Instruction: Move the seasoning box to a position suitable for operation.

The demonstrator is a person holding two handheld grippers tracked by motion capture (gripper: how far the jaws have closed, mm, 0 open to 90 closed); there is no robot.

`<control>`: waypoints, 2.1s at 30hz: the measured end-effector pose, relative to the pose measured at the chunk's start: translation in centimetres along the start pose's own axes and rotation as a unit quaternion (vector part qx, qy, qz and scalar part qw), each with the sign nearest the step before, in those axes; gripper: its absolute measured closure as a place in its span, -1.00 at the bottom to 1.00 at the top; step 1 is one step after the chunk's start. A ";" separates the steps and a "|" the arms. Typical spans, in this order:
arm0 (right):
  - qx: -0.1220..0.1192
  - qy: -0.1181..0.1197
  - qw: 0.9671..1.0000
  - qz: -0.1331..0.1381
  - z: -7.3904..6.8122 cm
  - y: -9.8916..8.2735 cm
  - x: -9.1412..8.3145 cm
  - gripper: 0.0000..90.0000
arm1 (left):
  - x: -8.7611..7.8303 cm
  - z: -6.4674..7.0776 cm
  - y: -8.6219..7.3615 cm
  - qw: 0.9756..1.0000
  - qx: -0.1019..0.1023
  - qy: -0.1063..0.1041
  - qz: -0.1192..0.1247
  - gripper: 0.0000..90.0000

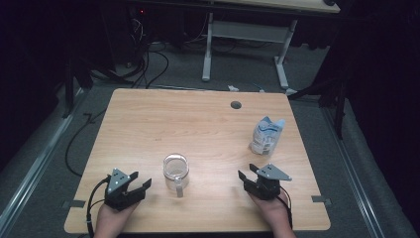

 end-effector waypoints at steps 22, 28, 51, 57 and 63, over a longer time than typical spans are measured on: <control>-0.012 0.020 1.000 0.002 -0.6 -0.4 -0.3 0.32 | -0.3 7.5 0.0 0.997 0.020 -0.074 0.023 1.00; -0.008 0.020 1.000 0.004 -0.6 -0.4 -0.4 0.34 | 0.3 9.8 0.2 0.994 0.030 -0.103 0.022 1.00; -0.013 0.022 1.000 -0.001 -1.0 -0.6 0.0 0.33 | 2.2 9.0 0.1 0.999 0.034 -0.041 0.007 1.00; -0.013 0.022 1.000 -0.005 -0.9 -0.6 0.0 0.32 | 1.1 6.7 -0.3 1.000 0.018 -0.007 0.012 1.00; -0.013 0.023 1.000 -0.003 -0.9 -0.6 0.0 0.32 | 0.0 4.0 -0.3 0.999 0.005 0.036 0.022 0.99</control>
Point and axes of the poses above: each handheld gripper's, and its own axes: x roughly forward along the jaws, y roughly out of its top, z roughly to its right, the point moved 1 cm from there along x, roughly forward along the jaws, and after that the axes turned 3 degrees about -y, right-handed, at the moved point
